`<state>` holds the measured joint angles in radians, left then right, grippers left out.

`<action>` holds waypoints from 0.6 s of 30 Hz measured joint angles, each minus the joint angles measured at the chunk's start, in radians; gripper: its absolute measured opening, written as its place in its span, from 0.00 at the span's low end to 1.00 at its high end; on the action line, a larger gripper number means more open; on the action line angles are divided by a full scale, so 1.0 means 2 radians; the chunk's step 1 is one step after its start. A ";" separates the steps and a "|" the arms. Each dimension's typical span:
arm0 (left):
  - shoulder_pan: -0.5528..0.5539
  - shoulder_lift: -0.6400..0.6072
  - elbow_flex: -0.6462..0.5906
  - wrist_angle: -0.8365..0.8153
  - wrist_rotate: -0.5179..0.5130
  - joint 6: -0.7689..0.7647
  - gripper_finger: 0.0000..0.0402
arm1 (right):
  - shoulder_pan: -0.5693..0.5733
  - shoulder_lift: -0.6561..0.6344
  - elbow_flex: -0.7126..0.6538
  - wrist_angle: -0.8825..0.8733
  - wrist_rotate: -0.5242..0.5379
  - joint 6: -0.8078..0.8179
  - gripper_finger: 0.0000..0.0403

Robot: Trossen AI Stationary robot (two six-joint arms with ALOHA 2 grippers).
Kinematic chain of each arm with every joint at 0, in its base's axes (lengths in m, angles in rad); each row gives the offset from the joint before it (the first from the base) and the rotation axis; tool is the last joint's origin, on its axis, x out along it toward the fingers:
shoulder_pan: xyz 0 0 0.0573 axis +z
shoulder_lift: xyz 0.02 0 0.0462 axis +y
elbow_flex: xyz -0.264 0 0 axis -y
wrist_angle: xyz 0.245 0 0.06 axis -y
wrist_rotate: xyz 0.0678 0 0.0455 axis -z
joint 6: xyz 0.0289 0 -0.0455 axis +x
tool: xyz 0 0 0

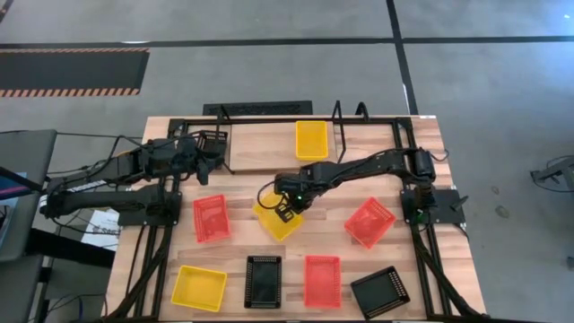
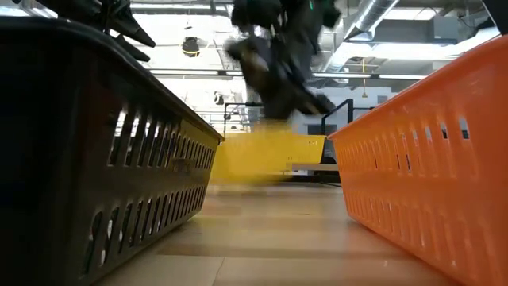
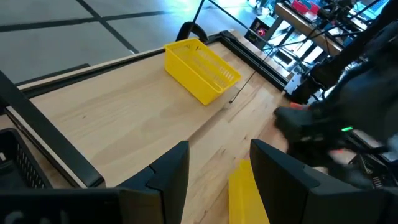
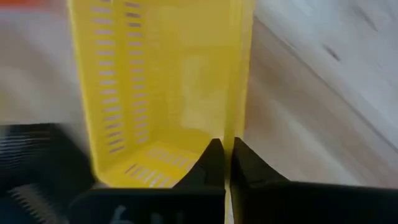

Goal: Stack baskets on shelf by color
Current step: Stack the top yellow basket on the yellow basket on the shelf

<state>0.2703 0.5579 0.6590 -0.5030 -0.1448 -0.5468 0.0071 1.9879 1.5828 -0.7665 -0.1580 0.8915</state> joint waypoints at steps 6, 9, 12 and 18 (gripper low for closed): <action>0.000 0.000 0.000 0.000 0.003 0.000 0.39 | -0.008 -0.026 0.146 -0.064 0.060 -0.042 0.01; 0.000 0.000 0.000 -0.001 0.004 0.000 0.39 | -0.021 -0.033 0.218 -0.136 0.122 -0.057 0.01; 0.000 0.000 0.000 -0.002 0.005 0.000 0.39 | -0.043 -0.031 0.283 -0.204 0.169 -0.058 0.01; 0.000 0.000 0.000 -0.002 0.007 -0.010 0.39 | -0.099 -0.030 0.310 -0.275 0.201 -0.021 0.01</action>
<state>0.2695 0.5583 0.6590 -0.5068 -0.1307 -0.5663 -0.1919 1.9279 2.2023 -1.3163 0.2441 0.8502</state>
